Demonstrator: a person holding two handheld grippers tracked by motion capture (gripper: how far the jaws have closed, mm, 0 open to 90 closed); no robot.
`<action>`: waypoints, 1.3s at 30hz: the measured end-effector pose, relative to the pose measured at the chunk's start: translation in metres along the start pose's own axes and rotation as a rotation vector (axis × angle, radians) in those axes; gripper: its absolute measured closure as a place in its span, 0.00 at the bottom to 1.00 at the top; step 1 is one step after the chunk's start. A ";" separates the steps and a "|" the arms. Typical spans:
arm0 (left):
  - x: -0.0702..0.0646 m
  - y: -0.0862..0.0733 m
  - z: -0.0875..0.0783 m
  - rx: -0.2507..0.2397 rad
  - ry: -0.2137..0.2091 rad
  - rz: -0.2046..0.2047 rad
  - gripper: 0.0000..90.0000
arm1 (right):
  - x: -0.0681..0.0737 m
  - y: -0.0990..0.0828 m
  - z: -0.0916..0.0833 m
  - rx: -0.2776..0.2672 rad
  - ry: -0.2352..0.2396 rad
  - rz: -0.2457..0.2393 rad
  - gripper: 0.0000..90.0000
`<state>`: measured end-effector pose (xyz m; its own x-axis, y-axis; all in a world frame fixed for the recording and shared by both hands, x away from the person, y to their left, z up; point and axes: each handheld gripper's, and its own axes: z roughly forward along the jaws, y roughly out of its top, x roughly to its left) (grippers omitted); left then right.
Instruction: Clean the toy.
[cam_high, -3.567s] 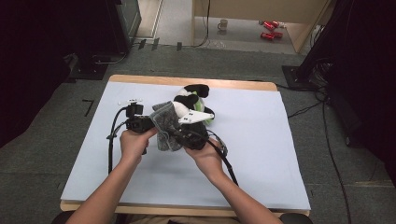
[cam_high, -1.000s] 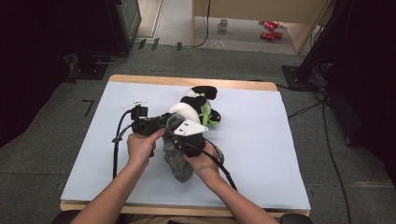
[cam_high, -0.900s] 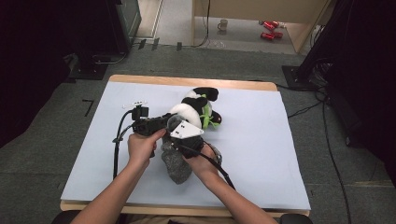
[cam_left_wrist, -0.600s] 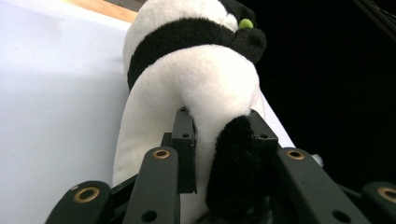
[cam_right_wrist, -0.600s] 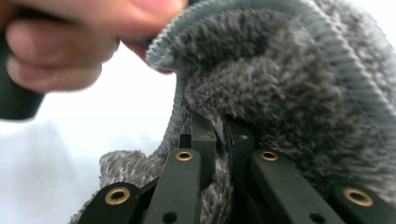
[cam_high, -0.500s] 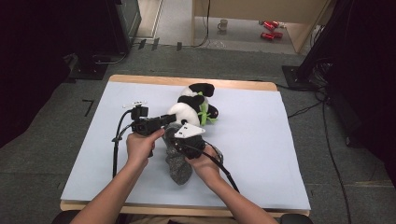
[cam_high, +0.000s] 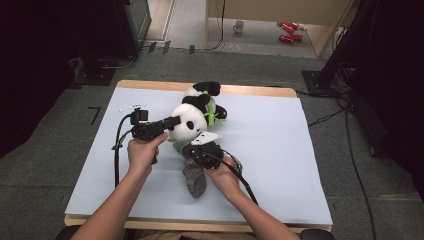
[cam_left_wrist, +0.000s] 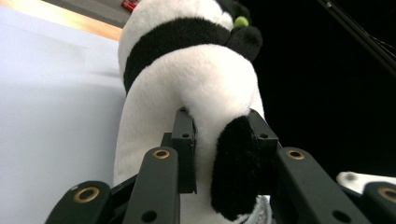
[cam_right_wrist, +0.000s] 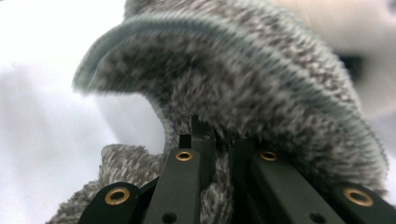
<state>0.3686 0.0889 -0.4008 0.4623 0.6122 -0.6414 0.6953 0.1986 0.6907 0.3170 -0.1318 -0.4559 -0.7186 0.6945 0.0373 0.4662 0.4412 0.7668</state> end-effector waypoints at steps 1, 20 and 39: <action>0.001 0.000 -0.001 0.001 0.001 0.000 0.79 | -0.002 -0.002 0.002 0.014 -0.001 0.010 0.95; 0.018 0.007 -0.009 -0.005 0.013 -0.013 0.80 | -0.053 0.007 -0.047 -0.028 0.006 0.168 0.95; 0.023 0.007 -0.008 -0.015 -0.037 -0.020 0.80 | -0.146 -0.005 -0.114 -0.138 -0.151 0.342 0.95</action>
<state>0.3795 0.1105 -0.4075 0.4688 0.5794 -0.6667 0.6965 0.2216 0.6824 0.3609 -0.3002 -0.3926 -0.4455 0.8681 0.2189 0.5842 0.0966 0.8058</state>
